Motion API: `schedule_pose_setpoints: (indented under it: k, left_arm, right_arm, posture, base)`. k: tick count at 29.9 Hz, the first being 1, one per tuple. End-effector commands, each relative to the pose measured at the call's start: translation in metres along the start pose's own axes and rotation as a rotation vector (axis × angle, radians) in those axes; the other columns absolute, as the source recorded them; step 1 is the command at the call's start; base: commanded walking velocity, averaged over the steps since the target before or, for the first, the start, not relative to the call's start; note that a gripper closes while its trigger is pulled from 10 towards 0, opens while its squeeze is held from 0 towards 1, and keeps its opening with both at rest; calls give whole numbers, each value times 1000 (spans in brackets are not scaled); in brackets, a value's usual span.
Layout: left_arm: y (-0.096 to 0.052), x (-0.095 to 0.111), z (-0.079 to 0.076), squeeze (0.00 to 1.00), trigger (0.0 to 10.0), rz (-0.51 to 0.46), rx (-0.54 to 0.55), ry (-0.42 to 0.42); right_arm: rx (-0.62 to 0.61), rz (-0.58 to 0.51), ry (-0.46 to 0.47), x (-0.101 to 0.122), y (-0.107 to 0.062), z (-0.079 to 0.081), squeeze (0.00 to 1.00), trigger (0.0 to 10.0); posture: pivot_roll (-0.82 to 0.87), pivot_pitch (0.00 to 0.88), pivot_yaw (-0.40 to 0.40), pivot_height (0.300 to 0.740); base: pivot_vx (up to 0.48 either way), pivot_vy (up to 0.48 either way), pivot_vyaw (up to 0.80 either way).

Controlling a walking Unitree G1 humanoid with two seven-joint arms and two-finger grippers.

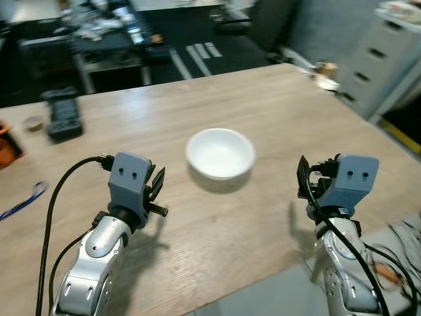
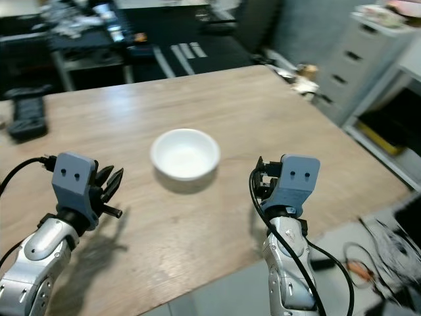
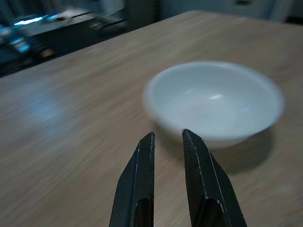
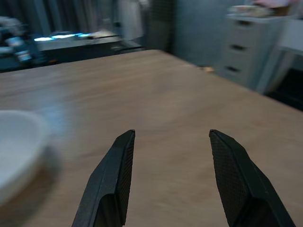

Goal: Setting the table

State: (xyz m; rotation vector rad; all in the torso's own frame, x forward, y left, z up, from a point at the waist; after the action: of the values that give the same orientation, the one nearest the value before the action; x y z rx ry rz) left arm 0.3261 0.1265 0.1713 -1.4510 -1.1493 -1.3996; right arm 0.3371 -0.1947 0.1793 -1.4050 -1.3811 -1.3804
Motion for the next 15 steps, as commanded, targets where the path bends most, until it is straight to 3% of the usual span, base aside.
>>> schedule_pose_setpoints:
  k: [1, 15]
  left_arm:
    - [1, -3, -2, 0, 10000, 6, -8, 4]
    - [3, -7, -6, 0, 10000, 6, -19, 0]
  right_arm:
    - [-11, 24, -4, -9, -2, -3, 0, 10000]
    - [-11, 37, -20, -13, -3, -5, 0, 10000]
  posture:
    - [-67, 17, 35, 740]
    - [-75, 19, 33, 740]
  base:
    - [0, 0, -800]
    - [0, 0, -800]
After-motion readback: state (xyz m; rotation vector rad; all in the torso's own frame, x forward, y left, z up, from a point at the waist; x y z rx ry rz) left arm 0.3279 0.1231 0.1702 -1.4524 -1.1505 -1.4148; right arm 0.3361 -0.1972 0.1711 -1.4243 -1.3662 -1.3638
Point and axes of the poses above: a point about 5 cm out from each wrist's last joint towards the gripper, its own y axis pointing out of the wrist towards the gripper, its own x axis along the axis of the wrist's last joint, z = x × y, the point moved 6 cm from there along y, pointing out of the wrist towards the gripper, and after that the axes turned 11 degrees about -y, right-handed, at the moved point
